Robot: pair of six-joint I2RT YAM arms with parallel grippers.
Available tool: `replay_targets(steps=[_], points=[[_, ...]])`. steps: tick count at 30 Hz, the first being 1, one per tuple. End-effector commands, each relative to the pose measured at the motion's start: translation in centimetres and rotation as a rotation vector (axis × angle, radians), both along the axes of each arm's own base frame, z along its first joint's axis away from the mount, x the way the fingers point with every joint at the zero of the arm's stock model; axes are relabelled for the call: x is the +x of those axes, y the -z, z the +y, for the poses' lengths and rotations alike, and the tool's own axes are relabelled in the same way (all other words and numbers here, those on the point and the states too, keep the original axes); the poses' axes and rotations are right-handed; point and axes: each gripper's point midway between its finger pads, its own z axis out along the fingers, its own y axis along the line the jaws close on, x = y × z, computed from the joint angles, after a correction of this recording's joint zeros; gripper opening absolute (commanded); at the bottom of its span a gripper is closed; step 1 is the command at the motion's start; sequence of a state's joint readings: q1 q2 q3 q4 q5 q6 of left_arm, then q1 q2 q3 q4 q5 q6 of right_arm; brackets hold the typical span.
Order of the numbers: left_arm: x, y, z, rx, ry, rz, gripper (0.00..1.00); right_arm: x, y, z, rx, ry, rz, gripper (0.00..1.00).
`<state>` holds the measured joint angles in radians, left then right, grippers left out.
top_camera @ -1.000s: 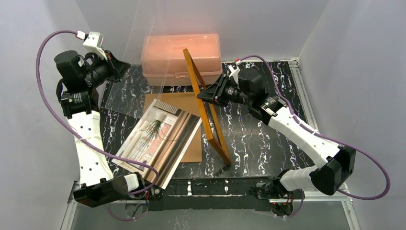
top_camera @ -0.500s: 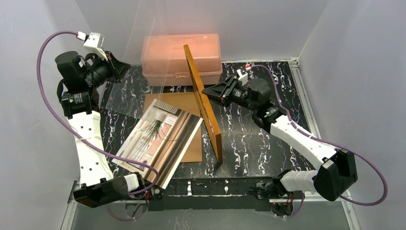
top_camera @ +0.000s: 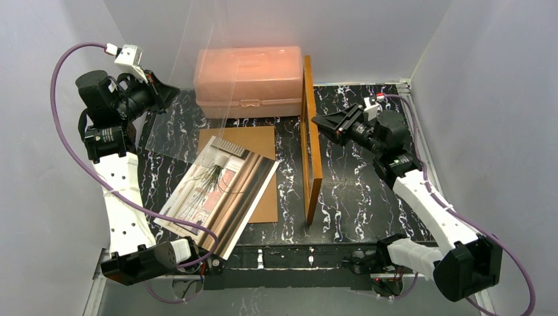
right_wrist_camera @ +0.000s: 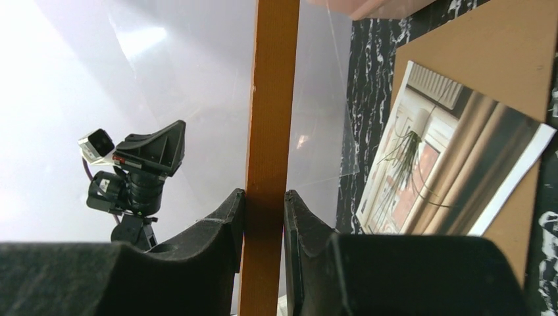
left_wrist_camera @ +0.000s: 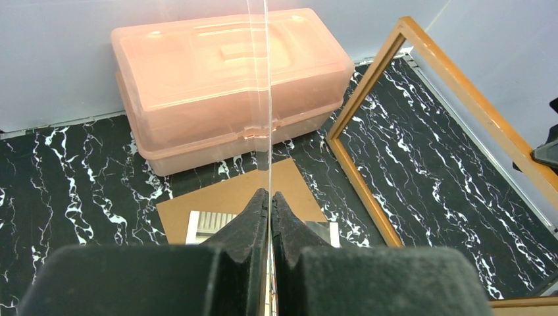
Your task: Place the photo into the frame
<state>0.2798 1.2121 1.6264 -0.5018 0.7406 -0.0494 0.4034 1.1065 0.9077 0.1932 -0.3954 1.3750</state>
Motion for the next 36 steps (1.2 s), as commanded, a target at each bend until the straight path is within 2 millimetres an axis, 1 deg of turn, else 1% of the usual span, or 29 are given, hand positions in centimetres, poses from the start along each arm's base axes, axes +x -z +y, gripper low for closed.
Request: replay_targets(steps=[1,4,6,7,9,11,15,18,20,24,27,36], points=[[-0.8,-2.6,-0.5,0.006,0.019,-0.081,0.0,-1.0,2.0,-2.1,-0.101,0.003,0.005,0.07],[-0.7,-2.5,-0.5,-0.005,0.021,-0.077,0.0,-1.0,3.1,-3.7,-0.161,0.022,0.035,0.14],[-0.7,-2.5,-0.6,-0.007,0.022,-0.078,0.0,-1.0,3.8,-4.7,-0.199,0.034,0.051,0.15],[-0.7,-2.5,-0.6,-0.009,0.024,-0.078,0.0,-0.9,4.1,-5.0,-0.222,0.042,0.056,0.16],[-0.6,-2.4,-0.6,-0.013,0.023,-0.076,0.0,-0.9,4.6,-5.4,-0.263,0.053,0.061,0.23],[-0.7,-2.4,-0.6,-0.017,0.027,-0.075,0.0,-1.0,5.2,-5.9,-0.301,0.064,0.075,0.24],[-0.7,-2.6,-0.8,-0.02,0.034,-0.081,0.0,-1.4,5.4,-7.2,-0.353,0.098,0.077,0.43],[-0.6,-2.7,-0.9,-0.031,0.04,-0.08,0.0,-1.5,5.3,-7.7,-0.362,0.114,0.081,0.55],[-0.5,-2.6,-1.0,-0.037,0.046,-0.078,0.0,-1.6,5.2,-8.1,-0.368,0.123,0.085,0.65],[-0.4,-2.5,-1.0,-0.047,0.052,-0.074,0.0,-1.7,4.7,-8.5,-0.353,0.138,0.086,0.68],[-0.4,-2.4,-1.2,-0.058,0.062,-0.069,0.0,-1.7,3.6,-8.8,-0.338,0.153,0.075,0.71],[-0.5,-2.1,-1.5,-0.075,0.081,-0.058,0.0,-1.8,1.0,-9.4,-0.258,0.198,0.051,0.75]])
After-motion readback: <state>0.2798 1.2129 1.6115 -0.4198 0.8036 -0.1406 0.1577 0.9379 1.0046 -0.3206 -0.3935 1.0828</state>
